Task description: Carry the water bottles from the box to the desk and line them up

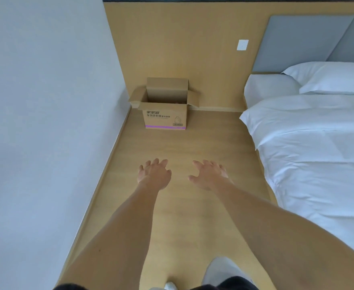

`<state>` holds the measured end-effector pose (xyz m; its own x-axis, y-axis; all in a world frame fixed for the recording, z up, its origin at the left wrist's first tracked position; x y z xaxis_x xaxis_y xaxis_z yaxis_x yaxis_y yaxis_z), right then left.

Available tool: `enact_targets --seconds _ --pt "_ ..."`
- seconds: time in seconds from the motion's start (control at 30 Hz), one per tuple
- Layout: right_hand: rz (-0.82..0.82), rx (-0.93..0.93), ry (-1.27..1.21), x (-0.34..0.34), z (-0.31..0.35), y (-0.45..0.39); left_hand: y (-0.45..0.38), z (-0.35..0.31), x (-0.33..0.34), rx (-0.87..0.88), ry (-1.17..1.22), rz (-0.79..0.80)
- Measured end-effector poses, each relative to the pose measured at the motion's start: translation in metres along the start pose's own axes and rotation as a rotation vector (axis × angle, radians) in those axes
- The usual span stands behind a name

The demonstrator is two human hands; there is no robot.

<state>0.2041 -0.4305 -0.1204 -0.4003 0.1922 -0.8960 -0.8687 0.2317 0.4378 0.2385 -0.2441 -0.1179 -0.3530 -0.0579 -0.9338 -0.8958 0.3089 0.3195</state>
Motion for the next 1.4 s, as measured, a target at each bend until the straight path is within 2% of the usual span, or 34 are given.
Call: enact_targets --seconds 0.2,0.43,0.7,0.9,1.13,1.4 --pt "0.005 0.017 0.005 -0.020 0.033 -0.067 -0.065 0.035 -0.017 0.010 -0.002 0.010" --pt "0.021 -0.055 -0.024 -0.048 0.087 -0.178 -0.160 0.085 -0.051 -0.052 0.005 0.002" --pt "0.038 -0.155 -0.061 -0.126 0.145 -0.318 -0.291 0.128 -0.125 -0.159 0.032 -0.046" --pt "0.038 -0.150 -0.052 -0.161 0.157 -0.393 -0.372 0.139 -0.145 -0.161 0.057 -0.036" --pt "0.028 -0.083 -0.058 -0.186 0.170 -0.476 -0.473 0.161 -0.160 -0.088 0.087 -0.010" --pt "0.008 0.109 -0.073 -0.241 0.205 -0.599 -0.629 0.201 -0.215 0.097 0.075 -0.030"
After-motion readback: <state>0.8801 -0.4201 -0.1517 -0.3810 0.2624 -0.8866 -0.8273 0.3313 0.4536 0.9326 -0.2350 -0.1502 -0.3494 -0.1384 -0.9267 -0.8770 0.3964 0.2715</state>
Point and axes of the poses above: each hand's wrist, its own y-axis away from the middle knuckle, its own x-axis out of the palm, z = x × y, the point moved 1 cm from there along -y, towards the middle knuckle, and after that the axes turned 8 degrees about x, right-handed, at the moved point
